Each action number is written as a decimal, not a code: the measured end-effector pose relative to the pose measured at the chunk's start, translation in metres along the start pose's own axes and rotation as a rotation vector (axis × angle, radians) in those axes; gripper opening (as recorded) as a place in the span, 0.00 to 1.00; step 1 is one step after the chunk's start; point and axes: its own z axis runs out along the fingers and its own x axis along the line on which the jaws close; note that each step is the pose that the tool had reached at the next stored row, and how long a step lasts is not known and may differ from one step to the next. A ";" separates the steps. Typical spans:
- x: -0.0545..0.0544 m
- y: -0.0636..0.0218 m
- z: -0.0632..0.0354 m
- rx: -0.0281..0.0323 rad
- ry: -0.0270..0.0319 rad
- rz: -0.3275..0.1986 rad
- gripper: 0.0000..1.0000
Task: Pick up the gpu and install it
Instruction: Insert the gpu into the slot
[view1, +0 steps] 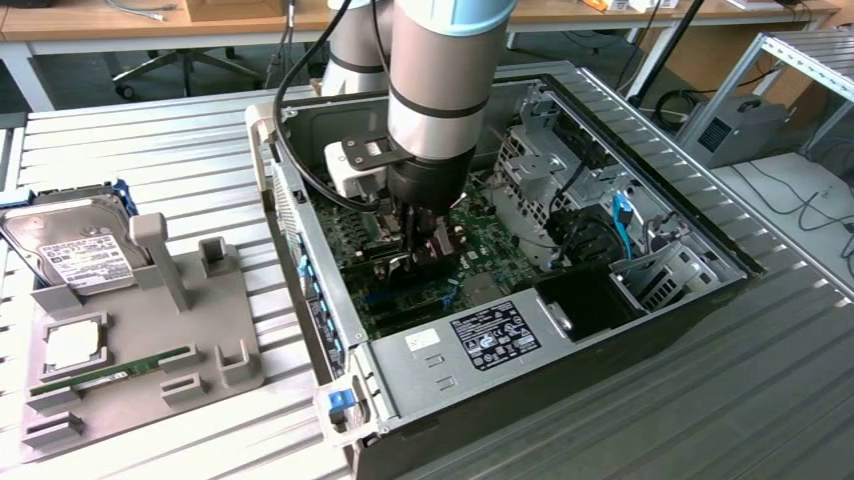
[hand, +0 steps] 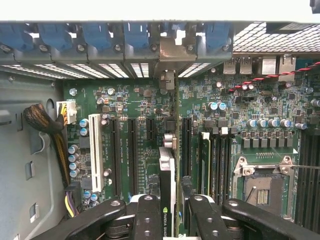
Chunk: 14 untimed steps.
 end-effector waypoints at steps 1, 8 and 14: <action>0.000 0.0000 -0.0002 0.0000 0.0001 0.000 0.26; 0.000 -0.0002 -0.0020 0.0001 0.0004 0.000 0.26; 0.000 -0.0002 -0.0032 0.0000 0.0007 0.000 0.26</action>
